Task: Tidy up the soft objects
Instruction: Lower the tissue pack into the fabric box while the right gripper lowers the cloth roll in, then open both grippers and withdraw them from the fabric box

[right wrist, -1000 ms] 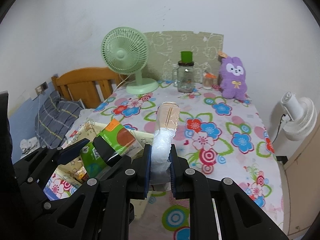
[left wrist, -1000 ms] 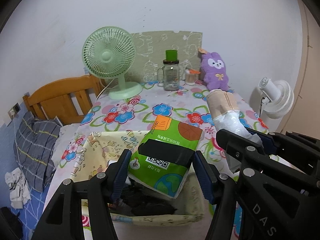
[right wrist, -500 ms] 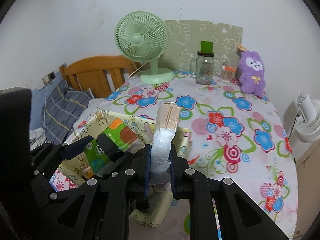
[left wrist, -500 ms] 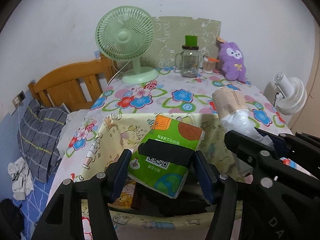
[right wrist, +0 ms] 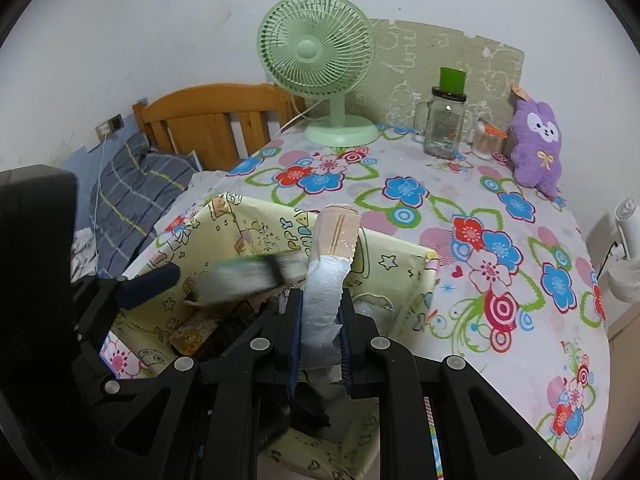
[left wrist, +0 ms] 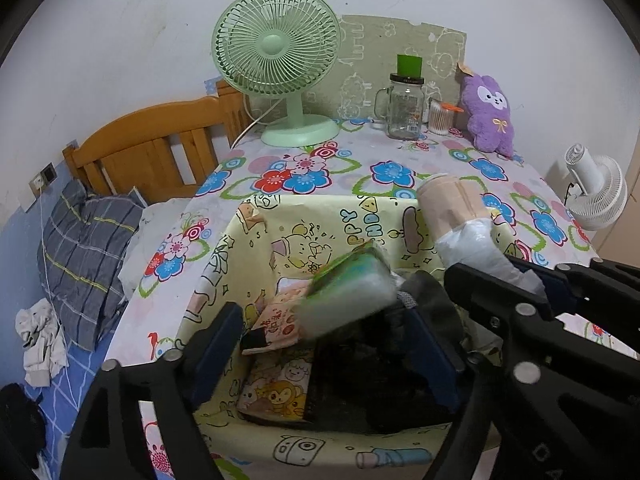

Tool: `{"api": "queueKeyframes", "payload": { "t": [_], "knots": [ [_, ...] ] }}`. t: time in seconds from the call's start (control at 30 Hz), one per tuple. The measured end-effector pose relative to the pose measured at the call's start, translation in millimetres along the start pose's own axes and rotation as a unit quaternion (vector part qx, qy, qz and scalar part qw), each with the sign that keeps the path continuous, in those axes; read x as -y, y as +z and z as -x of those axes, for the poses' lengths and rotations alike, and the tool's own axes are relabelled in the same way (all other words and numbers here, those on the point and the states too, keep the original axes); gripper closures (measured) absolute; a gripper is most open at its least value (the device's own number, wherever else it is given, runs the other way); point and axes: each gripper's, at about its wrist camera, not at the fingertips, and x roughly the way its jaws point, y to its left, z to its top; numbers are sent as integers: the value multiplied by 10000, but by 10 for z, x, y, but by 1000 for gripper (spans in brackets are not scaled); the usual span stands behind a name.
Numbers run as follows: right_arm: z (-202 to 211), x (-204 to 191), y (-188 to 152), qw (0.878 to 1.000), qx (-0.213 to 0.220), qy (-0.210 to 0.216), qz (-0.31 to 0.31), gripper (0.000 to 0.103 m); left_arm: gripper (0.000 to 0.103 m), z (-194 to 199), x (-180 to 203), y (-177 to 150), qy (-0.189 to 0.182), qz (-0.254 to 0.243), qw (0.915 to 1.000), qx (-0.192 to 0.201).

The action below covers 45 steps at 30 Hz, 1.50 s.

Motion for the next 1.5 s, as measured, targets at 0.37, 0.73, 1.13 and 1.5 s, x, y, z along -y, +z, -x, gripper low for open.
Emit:
{"api": "queueKeyframes", "payload": {
  "t": [0.37,0.73,1.13,1.5],
  "knots": [
    [-183,-68,44,9998,-178,47,62,83,8,-46,-62,-17,-133,-6,9999,-67],
    [-163,4,27,9998,-173,-66,-41,26,6,-42,-41,-42,-164,9,9998,-102],
    [117,120,8,9999,91,-111,-93,20,4,117,77,-1,-239,61,9997,42],
    [487,358,-59,9984,416,-253,-279,11,0,367,317,47,-237,-17,9992,324]
  ]
}}
